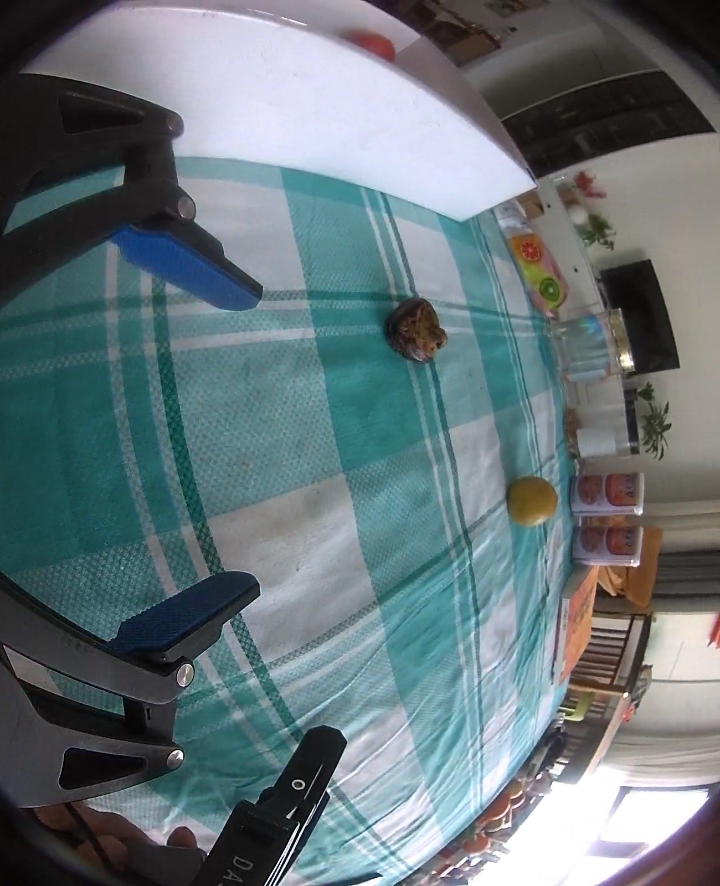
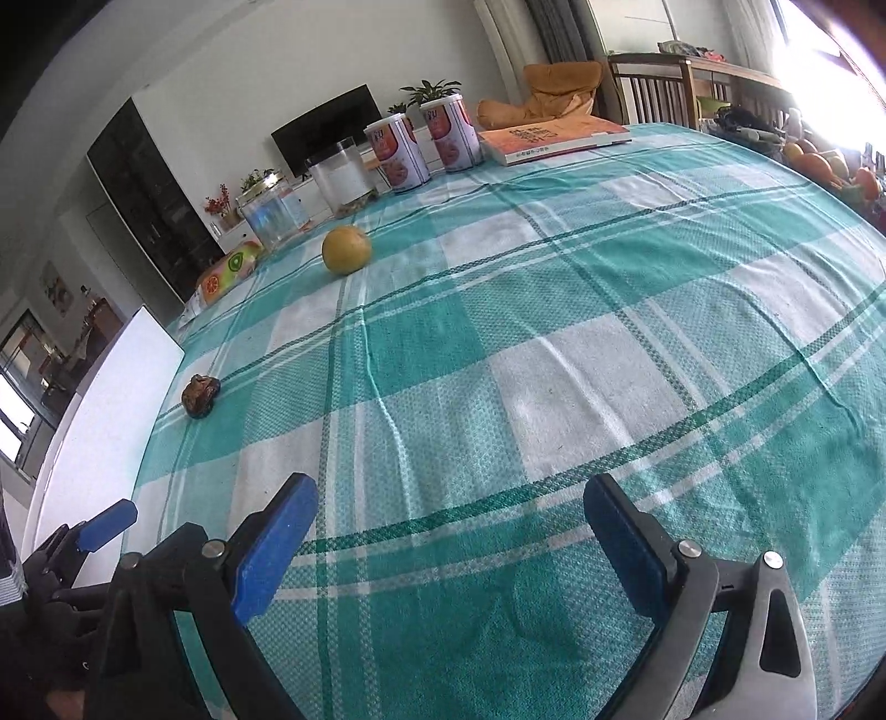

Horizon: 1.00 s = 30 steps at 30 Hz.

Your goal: Organize fruits

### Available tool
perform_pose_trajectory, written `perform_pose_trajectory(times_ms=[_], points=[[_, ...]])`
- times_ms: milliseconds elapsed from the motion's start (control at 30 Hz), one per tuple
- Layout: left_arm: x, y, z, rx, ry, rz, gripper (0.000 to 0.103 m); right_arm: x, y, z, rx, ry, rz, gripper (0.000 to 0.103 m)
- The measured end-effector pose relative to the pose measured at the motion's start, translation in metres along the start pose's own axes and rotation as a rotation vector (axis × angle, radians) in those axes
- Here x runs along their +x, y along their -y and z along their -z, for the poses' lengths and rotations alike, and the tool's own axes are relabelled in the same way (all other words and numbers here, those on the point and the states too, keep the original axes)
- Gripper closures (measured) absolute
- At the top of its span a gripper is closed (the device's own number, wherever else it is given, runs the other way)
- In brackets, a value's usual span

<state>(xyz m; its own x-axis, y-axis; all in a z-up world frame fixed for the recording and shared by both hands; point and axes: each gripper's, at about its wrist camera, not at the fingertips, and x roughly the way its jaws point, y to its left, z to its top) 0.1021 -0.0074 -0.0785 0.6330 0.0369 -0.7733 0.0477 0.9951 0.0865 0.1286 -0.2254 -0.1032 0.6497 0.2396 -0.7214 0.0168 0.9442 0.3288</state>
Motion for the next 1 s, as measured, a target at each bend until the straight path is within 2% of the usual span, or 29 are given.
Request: perform_pose_trajectory(times_ms=[333, 400, 533, 600, 800, 867, 933, 1000], points=[[0.019, -0.007, -0.008, -0.027, -0.029, 0.003, 0.007, 0.001, -0.001, 0.001, 0.005, -0.013, -0.02, 0.006], [0.025, -0.023, -0.022, -0.095, -0.022, 0.03, 0.007, 0.002, -0.001, 0.001, 0.009, -0.017, -0.024, 0.006], [0.041, -0.079, -0.052, -0.366, 0.017, 0.107, 0.007, 0.002, -0.001, 0.0, 0.009, -0.02, -0.036, 0.006], [0.053, -0.095, -0.061, -0.425, 0.018, 0.112, 0.007, 0.003, -0.001, 0.0, 0.012, -0.021, -0.046, 0.006], [0.082, -0.08, -0.073, -0.307, 0.015, -0.01, 0.008, 0.004, 0.0, -0.001, 0.024, -0.024, -0.068, 0.006], [0.092, -0.074, -0.075, -0.268, 0.006, -0.059, 0.019, 0.004, 0.001, -0.002, 0.027, -0.024, -0.072, 0.006], [0.103, -0.071, -0.075, -0.244, -0.032, -0.076, 0.055, 0.004, 0.002, -0.002, 0.03, -0.024, -0.077, 0.006], [0.1, -0.068, -0.072, -0.228, -0.015, -0.091, 0.058, 0.004, 0.003, -0.002, 0.034, -0.024, -0.082, 0.006]])
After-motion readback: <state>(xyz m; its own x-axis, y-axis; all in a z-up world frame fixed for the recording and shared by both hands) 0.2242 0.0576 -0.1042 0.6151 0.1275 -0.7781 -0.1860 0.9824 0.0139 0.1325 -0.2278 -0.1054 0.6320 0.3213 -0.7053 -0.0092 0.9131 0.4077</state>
